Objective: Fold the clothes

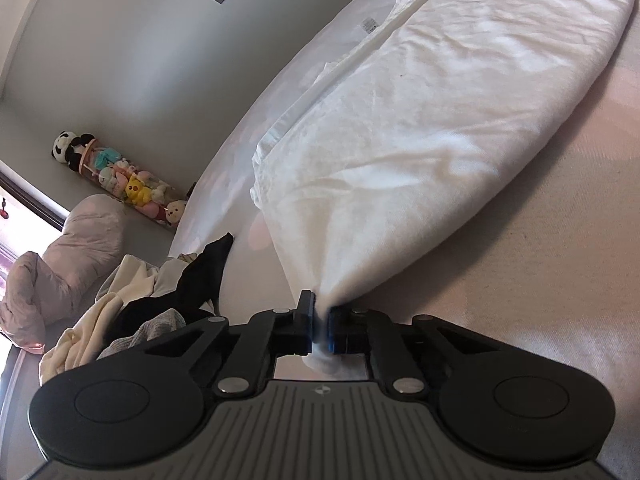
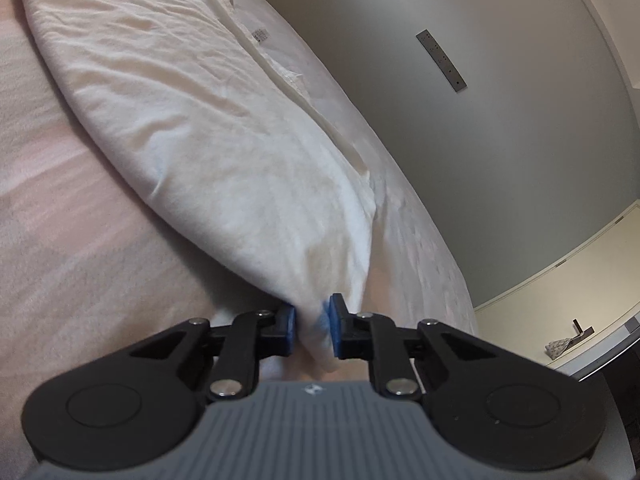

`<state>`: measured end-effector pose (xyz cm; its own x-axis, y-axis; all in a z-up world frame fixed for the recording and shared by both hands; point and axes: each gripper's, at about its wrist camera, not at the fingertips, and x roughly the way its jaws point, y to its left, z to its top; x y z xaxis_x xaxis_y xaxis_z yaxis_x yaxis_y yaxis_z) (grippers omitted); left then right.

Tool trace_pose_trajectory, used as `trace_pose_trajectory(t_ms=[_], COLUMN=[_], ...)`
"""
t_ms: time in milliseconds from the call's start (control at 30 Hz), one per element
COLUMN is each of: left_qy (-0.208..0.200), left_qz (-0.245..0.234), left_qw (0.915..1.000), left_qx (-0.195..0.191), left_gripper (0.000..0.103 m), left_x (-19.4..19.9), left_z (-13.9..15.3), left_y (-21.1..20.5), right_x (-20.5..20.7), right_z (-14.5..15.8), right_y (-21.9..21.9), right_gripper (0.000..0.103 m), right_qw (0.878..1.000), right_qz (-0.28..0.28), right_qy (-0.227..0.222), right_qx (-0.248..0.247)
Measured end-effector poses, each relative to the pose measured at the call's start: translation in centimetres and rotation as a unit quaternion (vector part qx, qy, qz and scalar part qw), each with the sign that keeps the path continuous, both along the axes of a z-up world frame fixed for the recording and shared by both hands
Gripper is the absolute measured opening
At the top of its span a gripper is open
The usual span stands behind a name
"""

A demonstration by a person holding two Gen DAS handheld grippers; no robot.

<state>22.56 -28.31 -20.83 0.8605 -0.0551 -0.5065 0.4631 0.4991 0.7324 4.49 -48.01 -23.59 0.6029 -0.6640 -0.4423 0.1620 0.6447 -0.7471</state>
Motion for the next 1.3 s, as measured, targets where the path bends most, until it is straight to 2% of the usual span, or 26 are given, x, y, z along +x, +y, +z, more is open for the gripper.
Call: trace_pose_trajectory(t_ms=[100,167,333,400,600,633,733,767,933,1000,1100,1200,1300], left_qy=[0.011,0.014,0.033,0.043,0.077,0.081,0.107,0.115,0.133,0.137,0.148,0.143,0.164], left_qz=[-0.017,-0.039,-0.082,-0.097,-0.137,-0.142,-0.167,-0.174,-0.183,-0.181,-0.17,-0.185,-0.193], left_qw=[0.9997,0.9987,0.9937,0.9908,0.9806,0.9789,0.9728,0.9709,0.9596,0.9547,0.9531,0.9437,0.9335], left_qx=[0.011,0.03,0.069,0.085,0.118,0.122,0.12,0.118,0.167,0.193,0.202,0.234,0.254], left_gripper=[0.003,0.003,0.002,0.002,0.002,0.002,0.002,0.002,0.002,0.003,0.003,0.009,0.013], left_x=[0.0,0.0,-1.0,-1.6,-4.9,-5.8,-8.4,-9.3,-11.2,-11.1,-11.1,-12.4,-12.7], left_z=[0.9,1.6,5.1,6.5,10.5,10.9,11.7,11.7,7.9,6.0,4.6,4.1,3.9], left_y=[0.4,0.6,1.3,1.6,3.7,4.2,6.0,6.5,7.1,7.0,6.8,7.1,8.1], right_x=[-0.2,-0.3,-0.6,-1.1,-4.7,-5.8,-9.3,-10.8,-14.4,-15.2,-15.9,-16.1,-15.4], right_z=[0.7,1.7,6.7,8.5,11.5,11.7,12.5,12.6,11.2,11.0,11.4,11.8,11.8], right_y=[-0.9,-1.3,-2.1,-1.9,-1.4,-1.0,0.3,0.7,2.2,2.4,2.7,3.8,3.8], right_gripper=[0.01,0.007,0.006,0.005,0.005,0.0,0.0,0.0,0.0,0.0,0.002,0.007,0.024], right_qw=[1.0,0.999,0.994,0.991,0.975,0.973,0.967,0.965,0.962,0.962,0.965,0.97,0.972], right_qz=[-0.003,0.018,0.043,0.053,0.079,0.081,0.084,0.083,0.078,0.067,0.06,0.071,0.083], right_qy=[0.017,0.04,0.083,0.105,0.189,0.198,0.214,0.217,0.224,0.214,0.187,0.177,0.174], right_qx=[0.024,0.022,0.058,0.058,0.086,0.088,0.112,0.12,0.137,0.154,0.173,0.15,0.134])
